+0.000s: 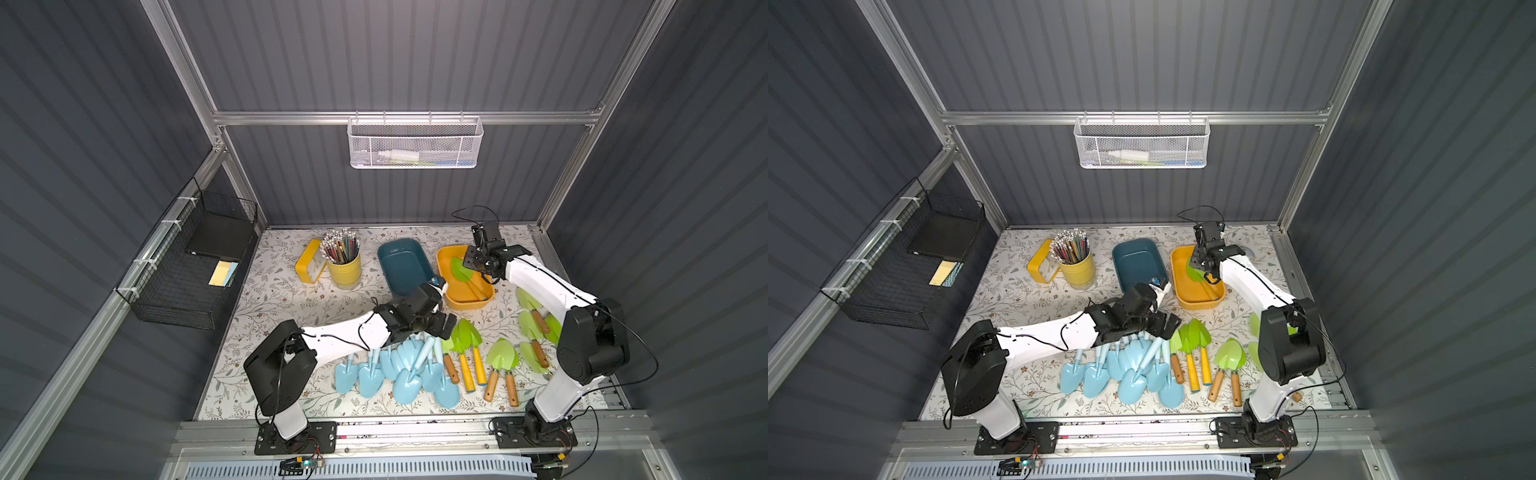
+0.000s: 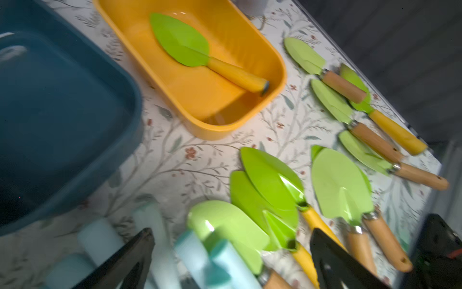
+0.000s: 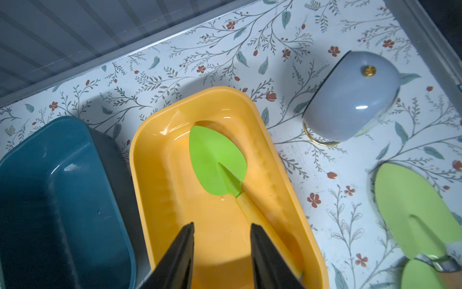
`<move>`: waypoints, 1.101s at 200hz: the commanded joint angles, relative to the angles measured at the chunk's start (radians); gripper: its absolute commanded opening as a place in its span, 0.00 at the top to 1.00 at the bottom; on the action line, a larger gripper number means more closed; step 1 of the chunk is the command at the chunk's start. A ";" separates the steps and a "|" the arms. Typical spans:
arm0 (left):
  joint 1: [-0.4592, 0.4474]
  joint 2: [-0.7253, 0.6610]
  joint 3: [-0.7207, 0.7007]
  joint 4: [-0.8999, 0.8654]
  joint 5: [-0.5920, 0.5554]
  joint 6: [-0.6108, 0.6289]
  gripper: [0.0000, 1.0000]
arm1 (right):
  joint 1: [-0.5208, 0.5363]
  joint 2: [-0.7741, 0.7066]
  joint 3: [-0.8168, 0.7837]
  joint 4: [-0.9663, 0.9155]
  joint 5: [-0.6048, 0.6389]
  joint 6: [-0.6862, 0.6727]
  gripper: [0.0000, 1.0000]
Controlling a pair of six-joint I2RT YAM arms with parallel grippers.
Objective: Sort the small shovels by color and place them into the storage box
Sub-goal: Place the shovel in the storage box, then pick up the shovel from the center of the board.
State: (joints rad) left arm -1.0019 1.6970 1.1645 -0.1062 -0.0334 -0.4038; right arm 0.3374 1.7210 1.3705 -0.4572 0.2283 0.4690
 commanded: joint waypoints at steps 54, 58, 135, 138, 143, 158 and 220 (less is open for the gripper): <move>-0.176 0.081 0.062 -0.305 -0.173 -0.298 0.01 | 0.002 -0.063 -0.118 0.009 -0.153 0.055 0.62; -0.176 0.080 0.064 -0.312 -0.184 -0.312 0.01 | 0.001 -0.067 -0.122 0.009 -0.156 0.054 0.62; -0.176 0.101 0.034 -0.377 -0.287 -0.459 0.02 | 0.001 -0.083 -0.148 0.030 -0.167 0.006 0.64; -0.176 0.098 0.034 -0.381 -0.293 -0.462 0.03 | 0.000 -0.081 -0.148 0.030 -0.168 0.006 0.64; -0.176 0.092 0.034 -0.382 -0.295 -0.466 0.03 | 0.000 -0.080 -0.149 0.032 -0.171 0.004 0.65; -0.176 0.084 0.028 -0.384 -0.287 -0.474 0.06 | 0.000 -0.071 -0.146 0.030 -0.175 0.003 0.65; -0.176 0.110 0.027 -0.444 -0.261 -0.531 0.24 | 0.000 -0.058 -0.132 0.021 -0.182 -0.011 0.66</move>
State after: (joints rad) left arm -1.1831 1.7977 1.1912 -0.4786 -0.2893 -0.8890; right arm 0.3355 1.6516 1.2274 -0.4263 0.0486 0.4747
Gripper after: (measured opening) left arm 0.770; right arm 0.345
